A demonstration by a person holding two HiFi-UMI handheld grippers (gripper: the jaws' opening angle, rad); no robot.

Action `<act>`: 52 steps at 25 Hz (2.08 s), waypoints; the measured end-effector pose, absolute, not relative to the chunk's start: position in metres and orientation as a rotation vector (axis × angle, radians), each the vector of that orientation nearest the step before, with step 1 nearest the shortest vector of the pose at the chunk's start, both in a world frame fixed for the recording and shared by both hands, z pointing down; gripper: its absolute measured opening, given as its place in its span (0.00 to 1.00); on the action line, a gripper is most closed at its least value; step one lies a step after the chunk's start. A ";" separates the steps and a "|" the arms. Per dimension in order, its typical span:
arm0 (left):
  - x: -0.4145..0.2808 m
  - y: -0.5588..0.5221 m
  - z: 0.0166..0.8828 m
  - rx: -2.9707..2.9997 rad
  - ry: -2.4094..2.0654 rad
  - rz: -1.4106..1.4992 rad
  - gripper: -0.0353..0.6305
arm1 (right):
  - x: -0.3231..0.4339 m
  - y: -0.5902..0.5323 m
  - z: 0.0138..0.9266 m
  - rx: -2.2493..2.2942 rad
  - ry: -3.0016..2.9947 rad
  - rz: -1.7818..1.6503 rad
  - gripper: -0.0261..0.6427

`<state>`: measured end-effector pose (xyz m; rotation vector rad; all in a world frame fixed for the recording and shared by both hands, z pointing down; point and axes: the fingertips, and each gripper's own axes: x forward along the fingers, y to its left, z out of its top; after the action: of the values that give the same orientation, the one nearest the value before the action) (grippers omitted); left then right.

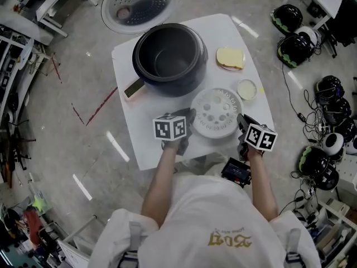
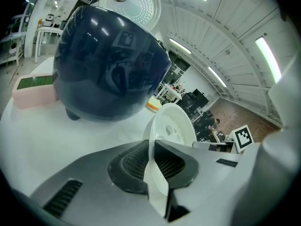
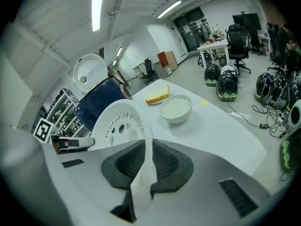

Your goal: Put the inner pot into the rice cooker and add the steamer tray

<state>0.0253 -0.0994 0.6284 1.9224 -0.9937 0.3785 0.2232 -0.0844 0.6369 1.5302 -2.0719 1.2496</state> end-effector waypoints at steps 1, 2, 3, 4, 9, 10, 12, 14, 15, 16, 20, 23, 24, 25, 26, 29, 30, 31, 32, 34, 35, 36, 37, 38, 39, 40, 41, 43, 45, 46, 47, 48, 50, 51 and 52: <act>0.025 -0.101 0.624 1.932 -0.993 0.372 0.13 | 0.223 -0.085 0.633 1.541 -2.081 1.255 0.13; 0.025 -0.102 0.620 1.940 -0.992 0.364 0.13 | 0.223 -0.086 0.627 1.551 -2.090 1.258 0.12; 0.025 -0.103 0.615 1.949 -0.992 0.358 0.13 | 0.223 -0.087 0.622 1.559 -2.099 1.258 0.12; 0.025 -0.104 0.611 1.957 -0.991 0.354 0.13 | 0.223 -0.088 0.617 1.567 -2.108 1.258 0.12; 0.027 -0.103 0.599 1.981 -0.995 0.346 0.13 | 0.226 -0.089 0.606 1.610 -2.123 1.269 0.12; 0.027 -0.103 0.596 1.987 -0.996 0.345 0.13 | 0.227 -0.088 0.604 1.615 -2.128 1.270 0.12; 0.026 -0.105 0.588 2.001 -0.997 0.335 0.13 | 0.226 -0.089 0.596 1.617 -2.149 1.268 0.12; 0.022 -0.106 0.579 2.011 -0.998 0.325 0.13 | 0.222 -0.090 0.586 1.622 -2.167 1.251 0.12; 0.020 -0.107 0.575 2.015 -1.000 0.322 0.13 | 0.219 -0.091 0.582 1.627 -2.171 1.240 0.12; 0.018 -0.107 0.572 2.018 -1.003 0.318 0.13 | 0.217 -0.092 0.579 1.632 -2.174 1.233 0.12; 0.013 -0.105 0.560 2.036 -1.012 0.294 0.13 | 0.213 -0.090 0.565 1.641 -2.209 1.217 0.12; 0.008 -0.103 0.547 2.052 -1.017 0.264 0.13 | 0.207 -0.088 0.548 1.637 -2.250 1.200 0.12; 0.006 -0.102 0.543 2.056 -1.019 0.254 0.13 | 0.205 -0.088 0.543 1.634 -2.263 1.193 0.12; 0.003 -0.101 0.539 2.060 -1.021 0.243 0.13 | 0.202 -0.087 0.539 1.629 -2.276 1.188 0.12; 0.001 -0.100 0.535 2.064 -1.025 0.231 0.13 | 0.199 -0.087 0.535 1.621 -2.291 1.188 0.12; -0.007 -0.098 0.521 2.081 -1.046 0.205 0.13 | 0.191 -0.087 0.521 1.596 -2.340 1.170 0.12; -0.010 -0.097 0.517 2.089 -1.060 0.204 0.13 | 0.189 -0.087 0.516 1.591 -2.351 1.155 0.12; -0.014 -0.096 0.514 2.096 -1.074 0.204 0.14 | 0.186 -0.088 0.512 1.583 -2.360 1.147 0.12; -0.017 -0.096 0.511 2.102 -1.085 0.200 0.14 | 0.182 -0.088 0.509 1.576 -2.369 1.144 0.12; -0.024 -0.095 0.506 2.107 -1.095 0.180 0.14 | 0.173 -0.088 0.504 1.564 -2.391 1.142 0.12; -0.029 -0.094 0.504 2.108 -1.099 0.170 0.14 | 0.169 -0.088 0.502 1.563 -2.398 1.136 0.12; -0.033 -0.094 0.501 2.109 -1.101 0.159 0.14 | 0.166 -0.088 0.499 1.563 -2.403 1.128 0.12; -0.038 -0.093 0.497 2.110 -1.101 0.147 0.14 | 0.162 -0.089 0.496 1.563 -2.409 1.119 0.12; -0.042 -0.092 0.494 2.111 -1.099 0.137 0.14 | 0.158 -0.089 0.491 1.558 -2.417 1.113 0.12; -0.046 -0.091 0.490 2.111 -1.097 0.125 0.13 | 0.154 -0.089 0.487 1.548 -2.427 1.113 0.12; -0.049 -0.090 0.486 2.111 -1.095 0.113 0.13 | 0.149 -0.088 0.484 1.532 -2.438 1.118 0.12; -0.053 -0.089 0.483 2.111 -1.094 0.101 0.13 | 0.145 -0.087 0.482 1.517 -2.449 1.122 0.12; -0.058 -0.087 0.478 2.117 -1.099 0.084 0.13 | 0.140 -0.086 0.475 1.506 -2.468 1.103 0.12; -0.062 -0.085 0.471 2.129 -1.108 0.065 0.13 | 0.136 -0.087 0.468 1.500 -2.491 1.079 0.11; -0.065 -0.085 0.467 2.135 -1.113 0.056 0.13 | 0.134 -0.088 0.464 1.498 -2.500 1.067 0.11; -0.068 -0.085 0.463 2.141 -1.117 0.047 0.13 | 0.131 -0.088 0.460 1.495 -2.509 1.057 0.11; -0.071 -0.085 0.459 2.145 -1.121 0.038 0.13 | 0.128 -0.088 0.456 1.488 -2.521 1.050 0.11; -0.079 -0.085 0.453 2.149 -1.125 0.017 0.13 | 0.118 -0.089 0.448 1.466 -2.551 1.042 0.11; -0.083 -0.086 0.450 2.150 -1.128 0.006 0.13 | 0.114 -0.089 0.443 1.463 -2.561 1.028 0.11; -0.087 -0.086 0.447 2.149 -1.131 -0.003 0.13 | 0.111 -0.090 0.438 1.467 -2.566 1.009 0.11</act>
<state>-0.0874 -0.0863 0.4474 2.1494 -1.1311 -0.0031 0.1112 -0.0900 0.4383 1.4666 -2.5657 1.0092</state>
